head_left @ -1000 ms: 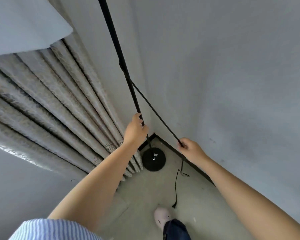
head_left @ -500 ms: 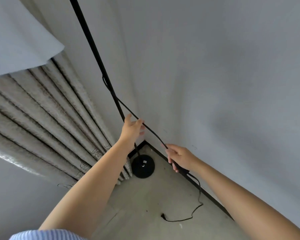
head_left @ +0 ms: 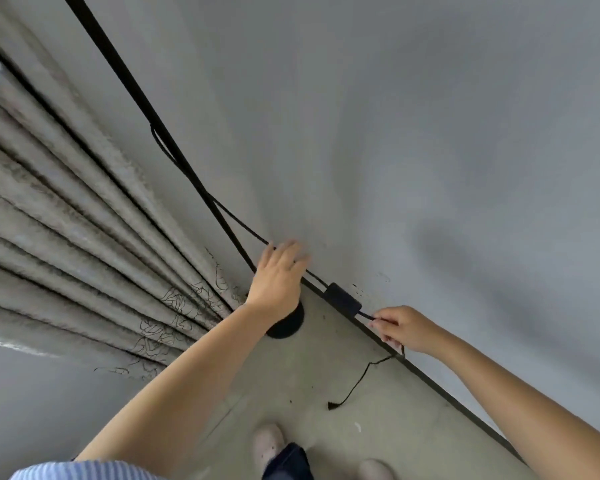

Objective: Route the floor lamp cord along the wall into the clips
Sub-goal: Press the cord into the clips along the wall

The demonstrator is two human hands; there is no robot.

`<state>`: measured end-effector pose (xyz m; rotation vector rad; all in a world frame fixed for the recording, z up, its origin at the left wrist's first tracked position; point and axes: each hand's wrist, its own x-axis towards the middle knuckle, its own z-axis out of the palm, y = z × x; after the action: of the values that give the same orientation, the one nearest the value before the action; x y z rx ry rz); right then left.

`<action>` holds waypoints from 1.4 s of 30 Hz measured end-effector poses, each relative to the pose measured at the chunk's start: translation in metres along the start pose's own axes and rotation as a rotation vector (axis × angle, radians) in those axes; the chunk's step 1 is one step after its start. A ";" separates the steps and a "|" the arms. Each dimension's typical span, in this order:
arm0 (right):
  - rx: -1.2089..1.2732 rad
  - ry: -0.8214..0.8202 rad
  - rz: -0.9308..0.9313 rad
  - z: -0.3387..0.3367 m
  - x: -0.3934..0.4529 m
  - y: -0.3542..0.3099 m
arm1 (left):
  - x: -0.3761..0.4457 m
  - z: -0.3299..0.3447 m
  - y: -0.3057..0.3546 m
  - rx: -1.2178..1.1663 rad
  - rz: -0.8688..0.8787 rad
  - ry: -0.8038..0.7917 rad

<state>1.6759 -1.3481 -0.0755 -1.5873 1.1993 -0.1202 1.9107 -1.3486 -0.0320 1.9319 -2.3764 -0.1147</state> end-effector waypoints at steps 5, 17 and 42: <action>-0.029 0.136 0.040 0.013 0.031 -0.008 | 0.031 0.031 -0.011 -0.011 0.332 -0.302; -0.158 0.233 0.176 0.043 0.152 0.033 | 0.108 0.107 -0.111 0.344 0.113 -0.276; -0.493 0.901 -0.420 0.051 0.386 0.150 | 0.247 0.334 -0.186 0.612 0.455 0.473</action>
<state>1.8015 -1.5807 -0.3992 -2.3183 1.6168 -0.9553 2.0054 -1.6249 -0.3810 1.2835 -2.5803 1.0709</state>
